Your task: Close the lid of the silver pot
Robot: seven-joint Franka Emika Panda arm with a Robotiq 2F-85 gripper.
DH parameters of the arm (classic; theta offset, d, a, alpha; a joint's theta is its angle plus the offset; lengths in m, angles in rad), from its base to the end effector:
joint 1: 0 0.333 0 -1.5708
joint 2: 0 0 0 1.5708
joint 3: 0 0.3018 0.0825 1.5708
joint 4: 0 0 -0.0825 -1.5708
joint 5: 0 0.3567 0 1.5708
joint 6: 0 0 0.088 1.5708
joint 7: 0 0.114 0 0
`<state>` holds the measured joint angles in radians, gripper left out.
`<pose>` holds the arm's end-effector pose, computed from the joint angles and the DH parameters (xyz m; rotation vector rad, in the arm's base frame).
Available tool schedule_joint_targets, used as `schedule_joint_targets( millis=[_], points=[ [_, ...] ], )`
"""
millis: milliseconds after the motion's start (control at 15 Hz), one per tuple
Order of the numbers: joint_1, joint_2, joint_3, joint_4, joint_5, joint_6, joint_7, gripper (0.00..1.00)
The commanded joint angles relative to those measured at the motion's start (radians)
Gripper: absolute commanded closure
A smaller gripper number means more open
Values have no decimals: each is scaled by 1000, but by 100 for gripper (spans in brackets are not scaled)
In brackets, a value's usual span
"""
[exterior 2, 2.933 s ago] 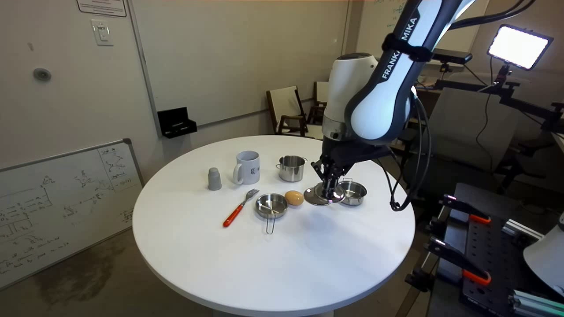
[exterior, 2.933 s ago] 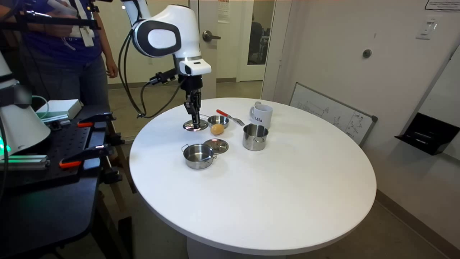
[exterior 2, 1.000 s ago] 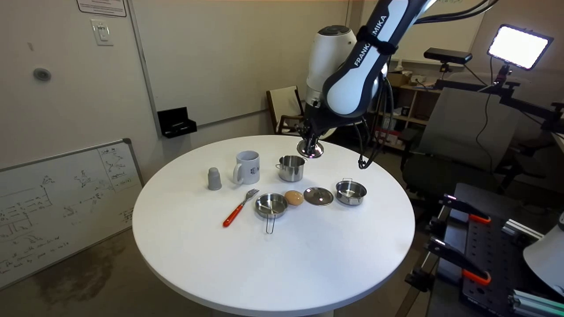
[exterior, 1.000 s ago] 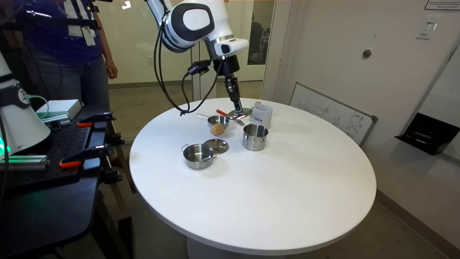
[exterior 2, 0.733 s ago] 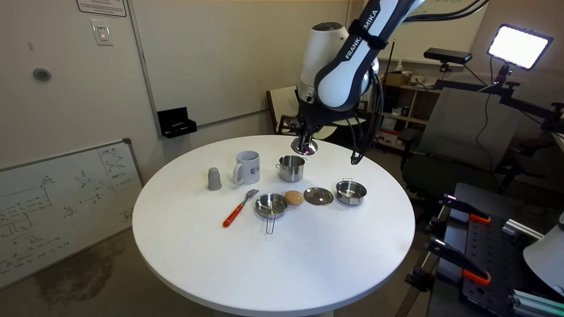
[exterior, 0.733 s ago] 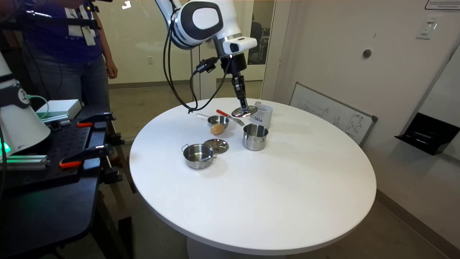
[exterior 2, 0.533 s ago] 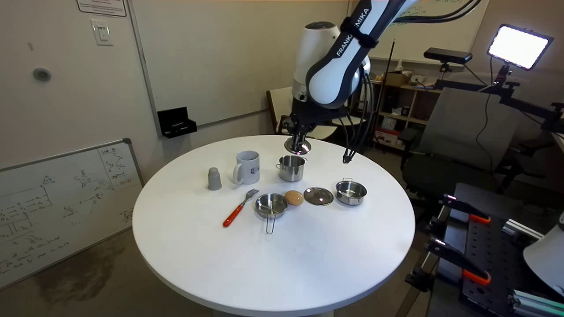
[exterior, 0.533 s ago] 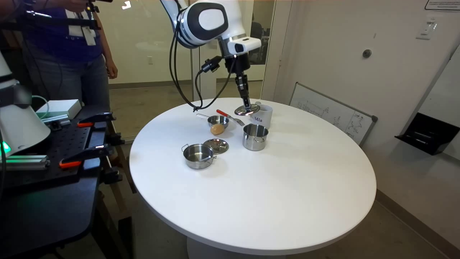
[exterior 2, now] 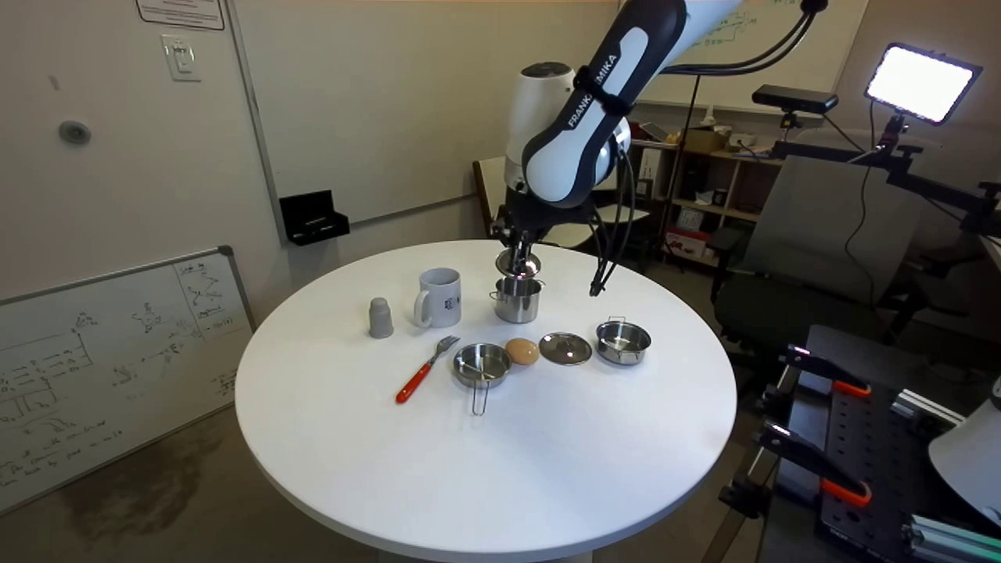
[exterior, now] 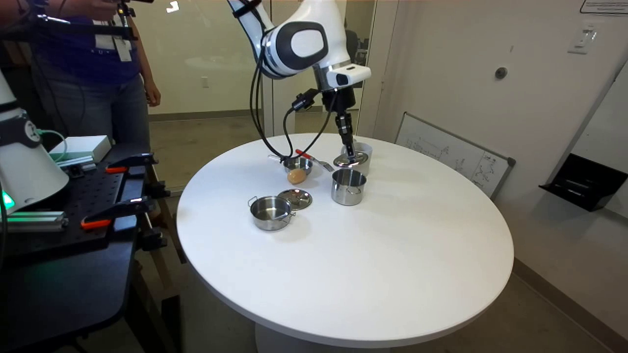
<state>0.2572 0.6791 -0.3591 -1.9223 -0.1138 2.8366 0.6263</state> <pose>0.6240 -0.0447 0.1844 2.8237 -0.7497 0.4765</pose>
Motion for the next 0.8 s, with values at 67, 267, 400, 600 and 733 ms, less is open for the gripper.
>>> schedule_joint_targets(
  millis=[67,267,400,600,733],
  points=[
    [1,26,-5,21,12,0,-4,81],
    [1,34,-5,31,14,0,-3,95],
    [-39,37,26,34,33,-24,-31,95],
    [-75,48,55,44,51,-40,-55,95],
    [-102,58,75,55,66,-45,-78,95]
  ],
)
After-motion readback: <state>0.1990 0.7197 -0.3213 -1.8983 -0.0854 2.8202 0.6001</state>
